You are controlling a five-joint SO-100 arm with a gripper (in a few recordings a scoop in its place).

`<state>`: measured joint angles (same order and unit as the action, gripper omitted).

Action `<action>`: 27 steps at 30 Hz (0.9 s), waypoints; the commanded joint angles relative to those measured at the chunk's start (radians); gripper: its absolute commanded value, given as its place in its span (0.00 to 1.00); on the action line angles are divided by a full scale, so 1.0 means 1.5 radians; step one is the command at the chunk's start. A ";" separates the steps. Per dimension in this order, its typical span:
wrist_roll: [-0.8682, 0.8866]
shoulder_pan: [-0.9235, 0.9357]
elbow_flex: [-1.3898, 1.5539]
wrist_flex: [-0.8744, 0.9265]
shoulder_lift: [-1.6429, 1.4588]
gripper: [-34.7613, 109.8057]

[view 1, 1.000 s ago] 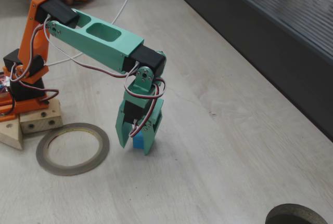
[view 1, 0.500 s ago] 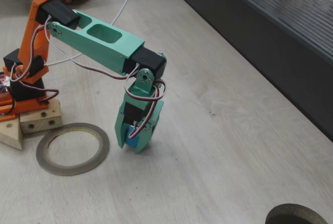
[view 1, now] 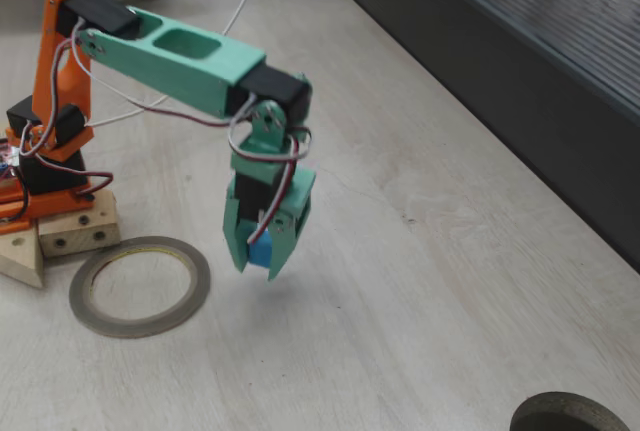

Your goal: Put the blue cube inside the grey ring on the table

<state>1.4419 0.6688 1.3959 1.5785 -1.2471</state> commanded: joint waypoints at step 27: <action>0.009 0.210 0.010 0.217 -0.242 0.35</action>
<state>1.4419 0.8652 1.3990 1.8500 -1.5585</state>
